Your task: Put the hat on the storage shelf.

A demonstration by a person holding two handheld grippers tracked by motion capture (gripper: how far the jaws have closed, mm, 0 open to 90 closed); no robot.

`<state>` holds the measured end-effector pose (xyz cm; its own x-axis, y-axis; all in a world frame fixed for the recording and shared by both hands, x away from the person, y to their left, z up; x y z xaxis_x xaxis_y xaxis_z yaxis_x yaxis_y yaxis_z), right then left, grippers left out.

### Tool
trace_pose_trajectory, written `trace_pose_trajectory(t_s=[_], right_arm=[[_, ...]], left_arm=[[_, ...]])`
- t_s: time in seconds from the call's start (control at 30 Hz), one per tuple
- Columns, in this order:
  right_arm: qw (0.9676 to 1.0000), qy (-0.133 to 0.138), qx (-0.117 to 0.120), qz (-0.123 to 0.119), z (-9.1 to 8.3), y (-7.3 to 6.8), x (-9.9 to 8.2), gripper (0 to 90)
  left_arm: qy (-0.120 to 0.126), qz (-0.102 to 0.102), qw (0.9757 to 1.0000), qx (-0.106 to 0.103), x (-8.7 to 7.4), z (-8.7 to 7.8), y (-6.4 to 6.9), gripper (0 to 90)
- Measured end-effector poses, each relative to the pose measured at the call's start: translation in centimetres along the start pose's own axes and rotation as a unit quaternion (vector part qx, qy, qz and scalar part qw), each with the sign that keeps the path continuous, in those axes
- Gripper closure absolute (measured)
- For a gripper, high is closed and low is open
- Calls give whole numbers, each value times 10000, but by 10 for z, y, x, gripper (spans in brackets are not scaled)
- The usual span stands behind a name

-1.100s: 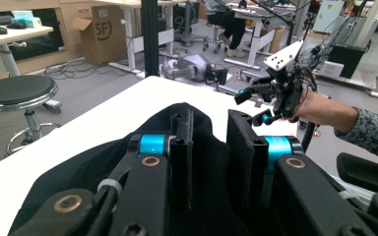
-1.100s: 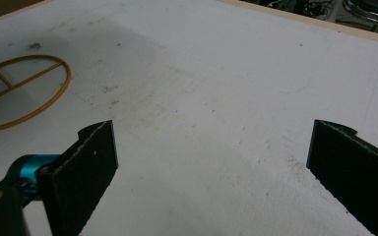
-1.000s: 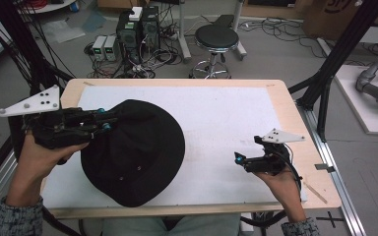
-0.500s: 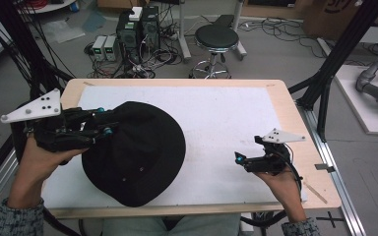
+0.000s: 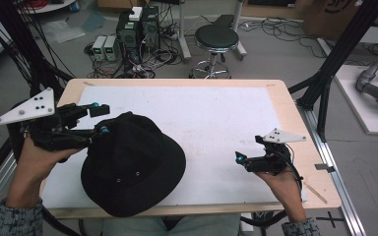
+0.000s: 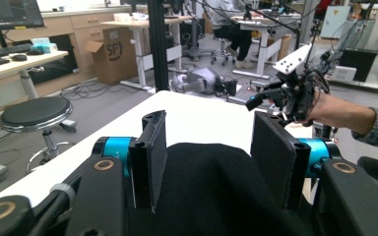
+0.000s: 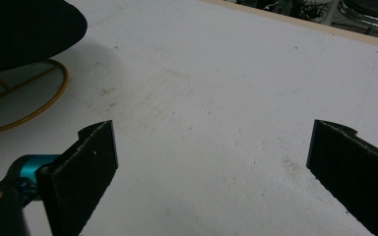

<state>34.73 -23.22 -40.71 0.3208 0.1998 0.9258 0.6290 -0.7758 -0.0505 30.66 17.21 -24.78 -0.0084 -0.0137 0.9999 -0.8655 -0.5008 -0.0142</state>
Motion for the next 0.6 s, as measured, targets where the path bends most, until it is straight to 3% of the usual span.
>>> trace_pose_trajectory(t_s=[0.37,0.6], right_arm=[[10000,4,7,-9,1,1,-1,47],[10000,-22,17,0,3,1,-1,47]], left_arm=[[216,-122,9976,640,-2,-21,-33,420],[100,-201,9941,1060,-12,-31,-55,401]])
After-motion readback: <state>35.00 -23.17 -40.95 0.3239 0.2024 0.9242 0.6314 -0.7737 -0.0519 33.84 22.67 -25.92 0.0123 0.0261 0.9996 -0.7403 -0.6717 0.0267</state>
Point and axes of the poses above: each handheld gripper's, and its own axes: z roughly forward along the jaws, x roughly out of its top, y roughly to its right, the point moved 8 cm from there along z, roughly forward along the jaws, and after that the axes turned 8 degrees about y, right-handed, at the moved point
